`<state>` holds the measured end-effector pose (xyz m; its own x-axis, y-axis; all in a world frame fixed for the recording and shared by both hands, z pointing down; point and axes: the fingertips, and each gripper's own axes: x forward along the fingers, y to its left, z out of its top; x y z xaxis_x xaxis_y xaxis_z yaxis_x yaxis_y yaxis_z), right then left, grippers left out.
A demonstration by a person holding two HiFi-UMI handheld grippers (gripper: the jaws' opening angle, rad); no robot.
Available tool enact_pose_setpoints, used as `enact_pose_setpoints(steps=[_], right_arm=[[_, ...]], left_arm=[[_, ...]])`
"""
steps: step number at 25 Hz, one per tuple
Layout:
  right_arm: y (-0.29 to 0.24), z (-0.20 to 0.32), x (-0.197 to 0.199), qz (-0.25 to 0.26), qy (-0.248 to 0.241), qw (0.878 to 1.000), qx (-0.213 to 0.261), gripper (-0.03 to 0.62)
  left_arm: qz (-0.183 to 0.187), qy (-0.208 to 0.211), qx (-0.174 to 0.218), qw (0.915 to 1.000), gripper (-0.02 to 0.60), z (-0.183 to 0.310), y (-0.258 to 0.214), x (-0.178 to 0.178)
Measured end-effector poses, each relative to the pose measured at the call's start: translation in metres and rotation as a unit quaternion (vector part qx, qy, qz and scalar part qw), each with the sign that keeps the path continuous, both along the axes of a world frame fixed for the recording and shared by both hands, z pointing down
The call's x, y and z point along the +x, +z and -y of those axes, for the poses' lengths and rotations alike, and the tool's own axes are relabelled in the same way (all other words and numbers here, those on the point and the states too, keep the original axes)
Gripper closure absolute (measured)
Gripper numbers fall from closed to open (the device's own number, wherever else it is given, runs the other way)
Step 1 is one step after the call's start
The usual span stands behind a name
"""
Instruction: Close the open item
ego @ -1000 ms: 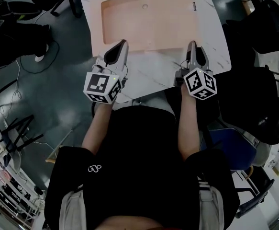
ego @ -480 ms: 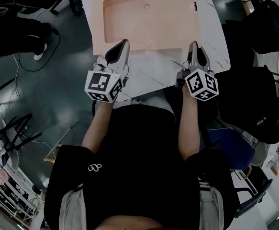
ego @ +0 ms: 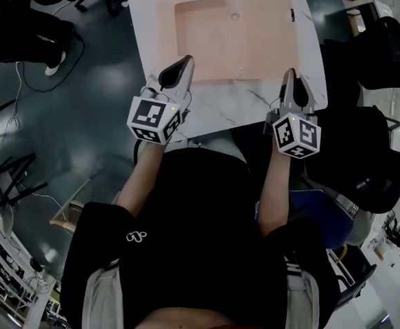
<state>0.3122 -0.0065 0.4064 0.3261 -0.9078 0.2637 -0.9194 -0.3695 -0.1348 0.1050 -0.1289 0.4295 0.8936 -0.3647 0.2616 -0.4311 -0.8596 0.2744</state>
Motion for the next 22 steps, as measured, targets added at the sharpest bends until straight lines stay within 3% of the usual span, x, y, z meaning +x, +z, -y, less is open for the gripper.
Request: enact_pose_setpoints(steps=[9, 16, 22], right_arm=[[-0.01, 0.042, -0.071, -0.111, -0.126, 0.985, -0.045, 0.585], [0.004, 0.067, -0.131, -0.181, -0.218, 0.955, -0.092, 0.572], [0.026, 0.078, -0.165, -0.196, -0.276, 0.933, -0.122, 0.569]], left_arm=[[-0.005, -0.025, -0.003, 0.9997, 0.583, 0.011, 0.004, -0.023], [0.002, -0.04, -0.013, 0.9991, 0.583, 0.017, 0.014, -0.042], [0.003, -0.054, -0.021, 0.9983, 0.583, 0.021, 0.021, -0.057]])
